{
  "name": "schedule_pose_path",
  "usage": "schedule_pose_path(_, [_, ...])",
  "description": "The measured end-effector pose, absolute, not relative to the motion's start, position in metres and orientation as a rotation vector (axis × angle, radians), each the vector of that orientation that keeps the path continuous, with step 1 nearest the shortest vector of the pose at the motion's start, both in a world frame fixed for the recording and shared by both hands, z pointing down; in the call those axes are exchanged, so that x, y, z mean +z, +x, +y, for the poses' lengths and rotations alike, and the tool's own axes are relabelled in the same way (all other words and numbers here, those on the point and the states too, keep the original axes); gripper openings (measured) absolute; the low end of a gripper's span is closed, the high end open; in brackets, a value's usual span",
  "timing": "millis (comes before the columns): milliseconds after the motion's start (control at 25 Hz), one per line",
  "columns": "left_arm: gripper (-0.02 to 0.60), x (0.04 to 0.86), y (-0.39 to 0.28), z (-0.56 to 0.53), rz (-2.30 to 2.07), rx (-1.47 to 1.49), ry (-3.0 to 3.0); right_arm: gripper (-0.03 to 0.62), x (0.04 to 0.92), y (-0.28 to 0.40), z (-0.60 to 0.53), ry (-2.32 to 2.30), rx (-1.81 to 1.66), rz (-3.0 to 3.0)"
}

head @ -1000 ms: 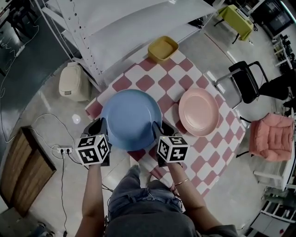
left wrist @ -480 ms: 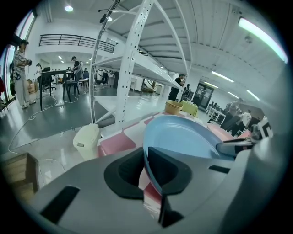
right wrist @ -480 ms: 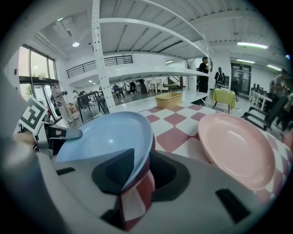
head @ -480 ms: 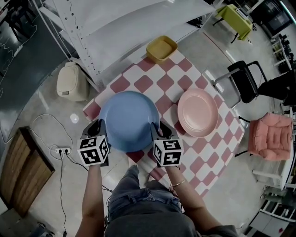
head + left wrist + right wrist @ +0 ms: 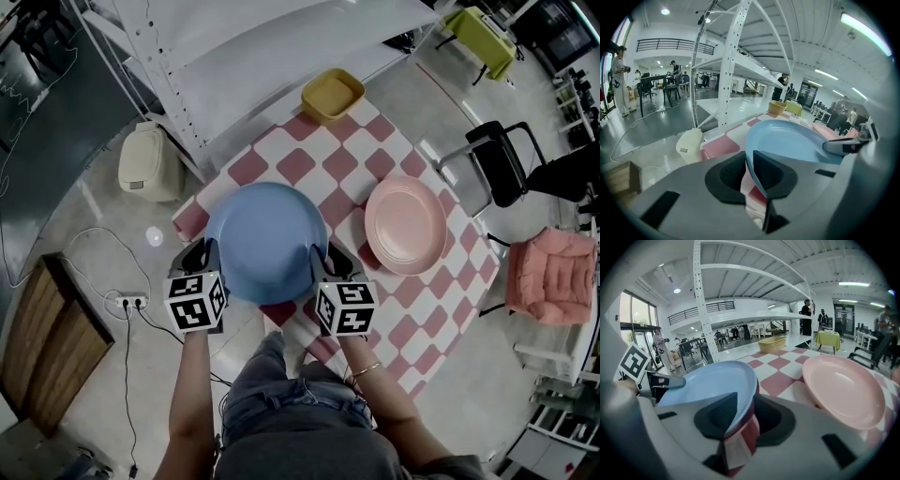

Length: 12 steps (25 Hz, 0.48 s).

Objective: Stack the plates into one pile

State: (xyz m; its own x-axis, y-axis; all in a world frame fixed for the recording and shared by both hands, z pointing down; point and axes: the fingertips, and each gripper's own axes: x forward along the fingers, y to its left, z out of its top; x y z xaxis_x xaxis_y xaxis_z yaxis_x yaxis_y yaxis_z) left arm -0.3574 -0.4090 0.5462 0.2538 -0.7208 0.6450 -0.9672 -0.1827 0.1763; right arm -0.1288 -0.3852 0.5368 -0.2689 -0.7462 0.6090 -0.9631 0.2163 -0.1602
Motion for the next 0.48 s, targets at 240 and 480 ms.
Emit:
schedule_pose_path(240, [0.069, 0.546, -0.357, -0.407, -1.531, 0.581, 1.978, 0.122, 0.534, -0.124, -0.385, 1.624, 0.720, -2.100])
schedule_pose_path(480, [0.071, 0.539, -0.356, -0.406, -1.529, 0.590, 2.006, 0.127, 0.525, -0.123, -0.386, 1.651, 0.709, -2.148])
